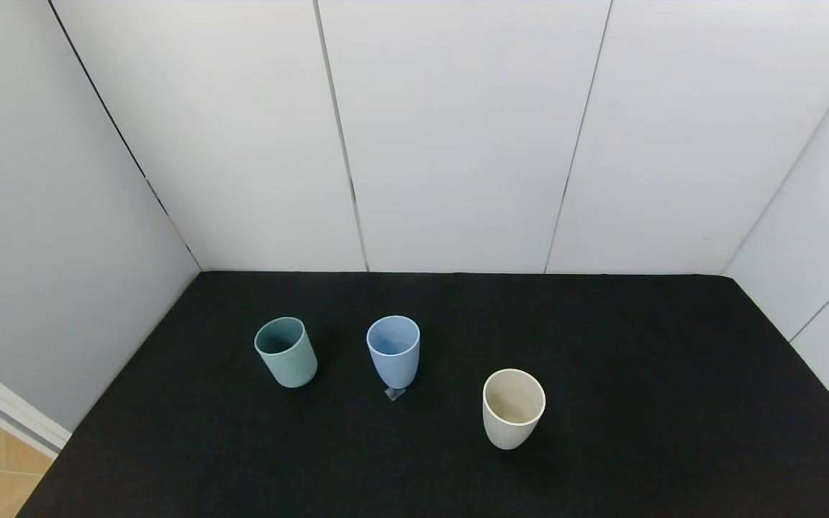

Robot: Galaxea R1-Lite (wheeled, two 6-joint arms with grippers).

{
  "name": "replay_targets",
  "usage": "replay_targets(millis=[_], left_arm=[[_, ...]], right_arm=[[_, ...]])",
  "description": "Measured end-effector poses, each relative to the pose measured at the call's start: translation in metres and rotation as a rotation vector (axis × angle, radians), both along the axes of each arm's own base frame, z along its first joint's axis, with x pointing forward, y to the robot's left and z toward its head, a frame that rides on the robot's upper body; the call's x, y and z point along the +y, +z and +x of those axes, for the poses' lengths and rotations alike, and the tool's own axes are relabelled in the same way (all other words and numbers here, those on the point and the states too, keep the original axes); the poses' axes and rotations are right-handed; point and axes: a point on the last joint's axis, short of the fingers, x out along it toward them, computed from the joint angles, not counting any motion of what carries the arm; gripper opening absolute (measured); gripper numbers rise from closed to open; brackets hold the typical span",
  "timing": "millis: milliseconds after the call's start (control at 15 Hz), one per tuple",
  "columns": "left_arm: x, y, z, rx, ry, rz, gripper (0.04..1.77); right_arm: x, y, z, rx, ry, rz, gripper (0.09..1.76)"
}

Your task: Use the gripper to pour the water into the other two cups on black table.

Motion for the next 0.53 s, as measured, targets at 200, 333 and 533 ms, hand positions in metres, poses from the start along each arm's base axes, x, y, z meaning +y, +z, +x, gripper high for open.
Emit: replay_targets(millis=[200, 333, 533], left_arm=[[0.0003, -0.0027, 0.0003, 0.025, 0.006, -0.099, 1.72], [0.0009, -0.0027, 0.0003, 0.025, 0.026, -0.163, 1.72], [0.001, -0.0027, 0.0004, 0.025, 0.03, -0.177, 1.72]], right_arm=[[0.0, 0.0, 0.0, 0.0, 0.0, 0.0, 1.71], [0.0, 0.0, 0.0, 0.0, 0.0, 0.0, 1.71], [0.0, 0.0, 0.0, 0.0, 0.0, 0.0, 1.71]])
